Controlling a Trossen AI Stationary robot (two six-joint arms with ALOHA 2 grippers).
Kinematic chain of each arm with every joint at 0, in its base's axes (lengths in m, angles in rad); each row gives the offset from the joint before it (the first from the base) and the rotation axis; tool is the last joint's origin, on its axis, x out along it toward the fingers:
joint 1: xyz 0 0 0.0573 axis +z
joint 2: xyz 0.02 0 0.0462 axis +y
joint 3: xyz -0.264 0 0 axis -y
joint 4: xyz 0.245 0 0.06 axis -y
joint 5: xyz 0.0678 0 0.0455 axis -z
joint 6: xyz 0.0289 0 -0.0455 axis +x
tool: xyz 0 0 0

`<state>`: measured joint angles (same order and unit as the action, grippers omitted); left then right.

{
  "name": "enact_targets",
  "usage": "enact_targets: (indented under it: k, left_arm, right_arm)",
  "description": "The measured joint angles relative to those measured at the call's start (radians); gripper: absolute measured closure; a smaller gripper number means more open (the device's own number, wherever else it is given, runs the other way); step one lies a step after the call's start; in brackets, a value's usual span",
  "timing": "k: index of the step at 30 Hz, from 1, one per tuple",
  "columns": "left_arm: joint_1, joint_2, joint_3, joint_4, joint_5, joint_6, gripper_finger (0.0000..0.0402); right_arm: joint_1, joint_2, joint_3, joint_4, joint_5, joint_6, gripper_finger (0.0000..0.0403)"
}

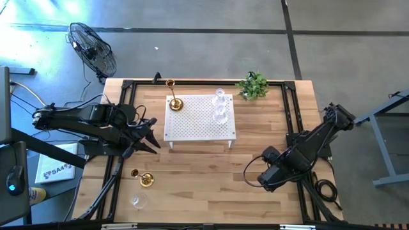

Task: Pick & Place candle stick holders
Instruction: Put the right gold candle holder on the shelf aligned with the other gold candle holder

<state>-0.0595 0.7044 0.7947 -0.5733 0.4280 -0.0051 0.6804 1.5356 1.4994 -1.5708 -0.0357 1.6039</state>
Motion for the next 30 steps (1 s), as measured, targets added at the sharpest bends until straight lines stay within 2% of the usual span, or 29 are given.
enact_targets:
  k: [11, 17, 23, 30]
  left_arm:
    - [0.000, 0.000, -0.042, 0.001, -0.003, 0.000, 0.0289]
    - [0.000, 0.000, -0.042, 0.002, -0.002, 0.000, 0.0289]
    - [0.000, 0.000, -0.042, 0.001, -0.002, 0.000, 0.0289]
    - [0.000, 0.000, -0.043, 0.009, -0.002, 0.000, 0.0289]
  right_arm:
    - [0.000, 0.000, 0.000, 0.000, -0.005, 0.000, 0.0255]
    - [0.000, 0.000, -0.041, 0.000, -0.047, 0.010, 0.0274]
    - [-0.002, -0.006, -0.150, -0.001, -0.177, -0.039, 0.0300]
    - [-0.003, -0.004, -0.151, 0.046, -0.179, -0.098, 0.0370]
